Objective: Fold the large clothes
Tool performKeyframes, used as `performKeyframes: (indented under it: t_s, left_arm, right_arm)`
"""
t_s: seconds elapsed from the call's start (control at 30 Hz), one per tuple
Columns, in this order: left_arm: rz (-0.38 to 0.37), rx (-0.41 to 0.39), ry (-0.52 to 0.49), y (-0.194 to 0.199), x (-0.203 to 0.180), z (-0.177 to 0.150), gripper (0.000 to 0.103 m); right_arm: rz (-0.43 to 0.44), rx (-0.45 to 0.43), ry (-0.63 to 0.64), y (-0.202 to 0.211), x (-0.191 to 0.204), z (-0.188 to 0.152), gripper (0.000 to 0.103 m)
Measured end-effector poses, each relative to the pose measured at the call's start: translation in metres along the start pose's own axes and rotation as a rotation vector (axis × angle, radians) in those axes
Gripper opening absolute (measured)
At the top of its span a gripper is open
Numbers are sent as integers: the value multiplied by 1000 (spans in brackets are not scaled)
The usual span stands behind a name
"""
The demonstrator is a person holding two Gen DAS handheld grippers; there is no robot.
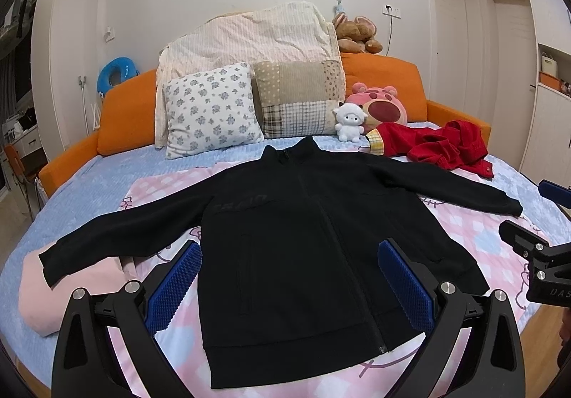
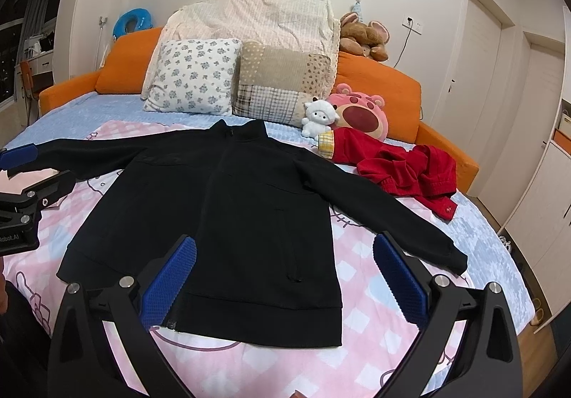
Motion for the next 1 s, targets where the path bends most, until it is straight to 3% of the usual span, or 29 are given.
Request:
performKeyframes:
  t_s: [1.0]
  left_arm:
    - [-28,28,8,-5,0,-4,100]
  right_arm:
    - [10,5,-19,1,-6,1,98]
Point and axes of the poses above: each gripper's, at about its wrist camera, not at the fingertips, and y roughly against the way its jaws point, x to its left, z to its top, the point moved 3 cm from there along -y, roughly the way its jaws point, and after that the axes turned 10 degrees about z, right-handed, at the moved point
